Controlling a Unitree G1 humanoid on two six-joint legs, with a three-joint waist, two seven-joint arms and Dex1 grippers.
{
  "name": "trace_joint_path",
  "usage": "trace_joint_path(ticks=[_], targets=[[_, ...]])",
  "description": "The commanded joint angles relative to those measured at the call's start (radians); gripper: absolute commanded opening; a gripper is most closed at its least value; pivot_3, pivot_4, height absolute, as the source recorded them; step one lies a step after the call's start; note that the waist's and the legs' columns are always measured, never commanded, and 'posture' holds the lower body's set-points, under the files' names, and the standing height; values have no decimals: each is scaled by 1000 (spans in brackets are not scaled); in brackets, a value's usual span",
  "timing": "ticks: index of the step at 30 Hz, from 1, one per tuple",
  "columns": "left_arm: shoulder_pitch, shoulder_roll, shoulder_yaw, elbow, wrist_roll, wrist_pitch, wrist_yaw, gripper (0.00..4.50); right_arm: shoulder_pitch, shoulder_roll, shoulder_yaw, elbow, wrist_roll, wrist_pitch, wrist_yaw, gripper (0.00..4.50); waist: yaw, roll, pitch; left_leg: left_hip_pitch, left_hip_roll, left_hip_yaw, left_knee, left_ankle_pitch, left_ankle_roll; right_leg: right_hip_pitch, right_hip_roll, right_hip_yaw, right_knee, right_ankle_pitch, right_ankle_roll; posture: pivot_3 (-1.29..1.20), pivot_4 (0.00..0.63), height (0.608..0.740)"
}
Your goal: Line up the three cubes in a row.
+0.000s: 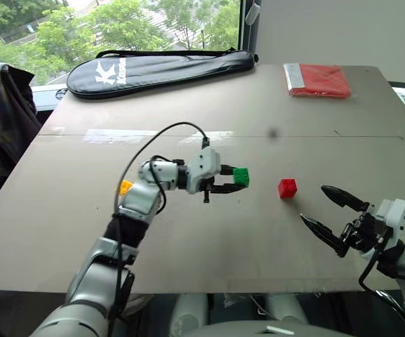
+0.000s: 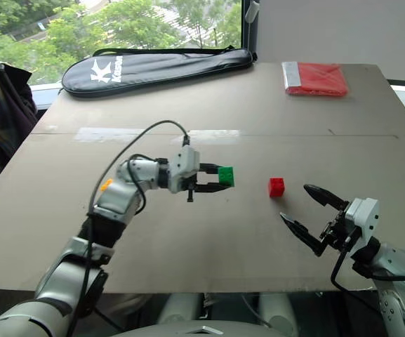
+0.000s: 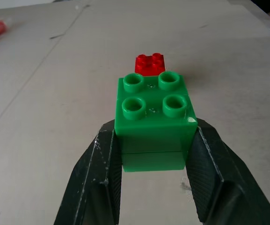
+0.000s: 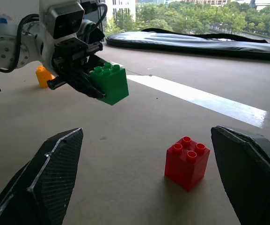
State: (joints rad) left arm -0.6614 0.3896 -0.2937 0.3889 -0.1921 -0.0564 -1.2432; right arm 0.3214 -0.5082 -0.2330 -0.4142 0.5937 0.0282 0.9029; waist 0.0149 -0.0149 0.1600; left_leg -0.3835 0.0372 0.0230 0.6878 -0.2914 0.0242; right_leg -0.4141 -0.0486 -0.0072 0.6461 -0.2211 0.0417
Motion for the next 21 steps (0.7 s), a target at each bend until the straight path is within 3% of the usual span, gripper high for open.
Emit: trace_joint_path(ticks=[1, 10, 21], targets=[[-75, -60, -14, 149, 20, -89, -55, 1290, 46, 14, -29, -56, 10, -34, -8, 4500, -1, 0, 0, 0, 0, 0, 0, 0, 0, 0, 0, 0, 0, 0, 0, 0, 150, 708], [-180, -159, -30, 448, 119, -214, -62, 1290, 156, 43, -41, -75, -2, -73, -15, 4500, -1, -1, 0, -1, 0, 0, 0, 0, 0, 0, 0, 0, -1, -2, 3, 0, 150, 708], [-180, -182, -7, 500, 142, -186, -56, 1290, 162, 50, -29, -80, -6, -88, -26, 4500, 0, -1, 1, -1, 0, 0, 0, 0, 0, 0, 0, 0, -1, -2, 3, 0, 150, 708]])
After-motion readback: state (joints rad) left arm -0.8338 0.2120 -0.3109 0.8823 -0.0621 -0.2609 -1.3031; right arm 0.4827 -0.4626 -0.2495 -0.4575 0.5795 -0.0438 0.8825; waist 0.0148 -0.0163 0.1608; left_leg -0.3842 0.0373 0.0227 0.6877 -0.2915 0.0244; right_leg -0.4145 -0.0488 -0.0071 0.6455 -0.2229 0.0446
